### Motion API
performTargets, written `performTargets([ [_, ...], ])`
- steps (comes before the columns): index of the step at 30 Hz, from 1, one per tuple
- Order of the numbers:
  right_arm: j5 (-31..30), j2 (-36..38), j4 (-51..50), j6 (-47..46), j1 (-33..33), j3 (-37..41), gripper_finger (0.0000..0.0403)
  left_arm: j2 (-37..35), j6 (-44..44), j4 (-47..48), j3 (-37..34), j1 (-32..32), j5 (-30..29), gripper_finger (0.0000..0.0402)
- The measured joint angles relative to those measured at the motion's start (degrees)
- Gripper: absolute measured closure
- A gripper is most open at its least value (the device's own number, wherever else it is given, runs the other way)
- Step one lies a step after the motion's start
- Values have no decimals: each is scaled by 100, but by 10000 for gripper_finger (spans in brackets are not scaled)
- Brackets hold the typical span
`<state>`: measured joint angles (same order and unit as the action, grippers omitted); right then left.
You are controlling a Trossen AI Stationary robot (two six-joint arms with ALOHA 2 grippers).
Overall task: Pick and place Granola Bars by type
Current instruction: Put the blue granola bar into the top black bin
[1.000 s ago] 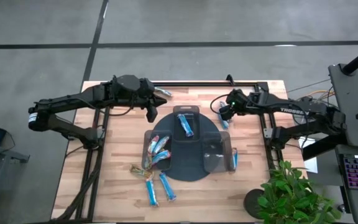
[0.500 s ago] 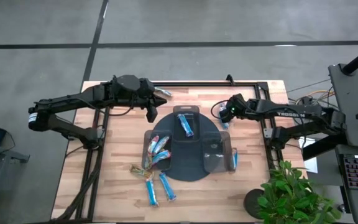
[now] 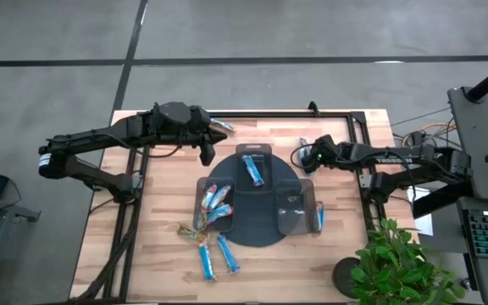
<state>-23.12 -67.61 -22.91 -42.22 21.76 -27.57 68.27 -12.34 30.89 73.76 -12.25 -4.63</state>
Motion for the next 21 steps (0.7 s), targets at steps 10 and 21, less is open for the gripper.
performTargets([
  [10,0,0,682,-71,-4,337,161,0,139,0,0,0,-36,401],
  [21,177,-845,1562,-26,-13,460,161,2,144,0,0,0,-85,401],
])
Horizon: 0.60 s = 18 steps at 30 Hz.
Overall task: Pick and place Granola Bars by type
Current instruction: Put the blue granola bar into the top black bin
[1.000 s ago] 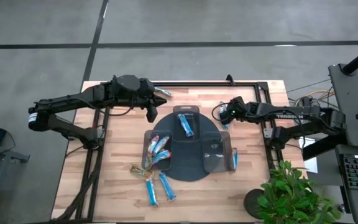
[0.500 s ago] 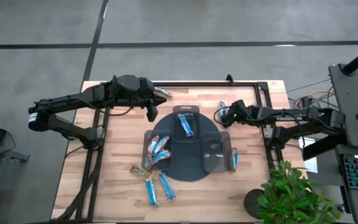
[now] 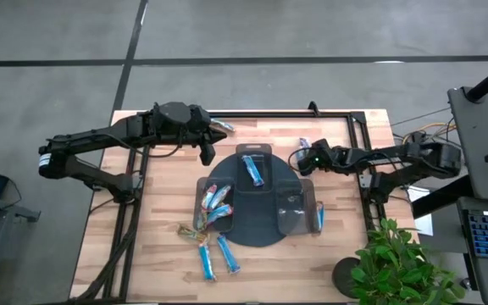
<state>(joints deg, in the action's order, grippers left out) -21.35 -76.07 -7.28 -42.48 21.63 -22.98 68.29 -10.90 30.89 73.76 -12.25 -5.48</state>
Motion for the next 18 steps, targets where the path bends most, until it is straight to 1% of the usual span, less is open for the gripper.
performTargets([
  [5,-11,-629,419,-101,-2,-105,161,0,-13,0,0,0,-1,401],
  [8,-47,-800,416,-121,0,-242,164,0,-15,0,0,0,-2,401],
  [10,-36,-826,373,-102,0,-320,174,0,-17,0,0,0,-1,401],
  [13,17,-831,343,-14,2,-396,205,0,-20,0,0,0,-1,401],
  [18,85,-828,344,97,-1,-445,283,0,-53,0,0,0,0,401],
])
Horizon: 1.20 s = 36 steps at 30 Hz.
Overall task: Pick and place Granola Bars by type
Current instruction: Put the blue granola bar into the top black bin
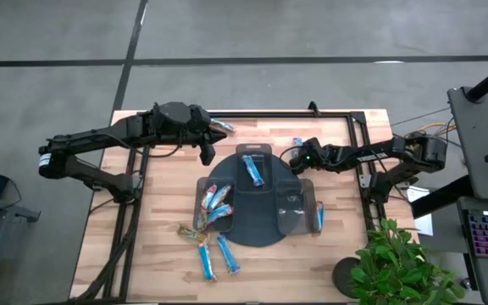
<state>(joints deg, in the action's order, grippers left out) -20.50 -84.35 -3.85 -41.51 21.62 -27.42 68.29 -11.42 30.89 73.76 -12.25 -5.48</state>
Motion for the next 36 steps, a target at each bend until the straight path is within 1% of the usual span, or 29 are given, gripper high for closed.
performTargets([
  [2,-1,19,-14,26,-1,-9,316,0,-28,2,0,0,0,401],
  [5,-10,98,-79,115,3,-14,355,0,-56,0,0,0,0,401],
  [8,-5,220,-179,296,10,-18,374,0,-61,0,0,1,0,401],
  [13,-6,503,-507,328,13,-195,377,0,-74,0,0,4,1,401],
  [19,18,894,-513,626,3,-514,376,0,-67,0,0,4,0,401],
  [24,589,1079,-435,662,-137,-872,375,0,-27,1,0,4,0,401],
  [26,729,1069,-434,770,-300,-1052,375,0,-4,0,0,4,0,401],
  [30,757,937,-429,871,-667,-1443,375,-2,24,2,0,2,0,401],
  [36,757,491,-264,877,-1072,-2022,375,-2,31,0,0,0,2,401],
])
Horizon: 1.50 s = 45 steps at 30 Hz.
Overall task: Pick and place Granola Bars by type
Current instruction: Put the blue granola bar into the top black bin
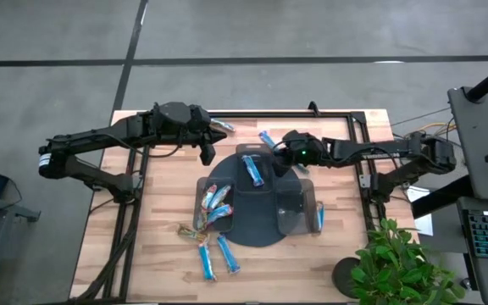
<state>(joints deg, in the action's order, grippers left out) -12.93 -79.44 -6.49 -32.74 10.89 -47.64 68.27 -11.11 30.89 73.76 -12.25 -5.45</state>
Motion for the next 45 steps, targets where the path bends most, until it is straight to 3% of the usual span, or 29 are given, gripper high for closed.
performTargets([
  [9,17,-1188,-54,11,-379,-895,374,-2,4,0,0,0,0,401],
  [16,395,-1936,-978,64,-495,-1607,365,-4,10,4,0,2,0,401],
  [27,354,-1944,-1721,340,-544,-2073,244,-5,220,185,2,2,53,401],
  [31,347,-1806,-1741,344,-548,-2008,212,-52,194,223,4,2,898,401],
  [36,258,-1584,-1867,342,-547,-1921,200,-180,-233,222,25,54,1968,383],
  [39,225,-1457,-2096,348,-546,-1899,200,-216,-360,247,41,192,2242,352],
  [45,227,-1177,-2379,346,-527,-1887,200,-158,-402,394,222,738,2247,280],
])
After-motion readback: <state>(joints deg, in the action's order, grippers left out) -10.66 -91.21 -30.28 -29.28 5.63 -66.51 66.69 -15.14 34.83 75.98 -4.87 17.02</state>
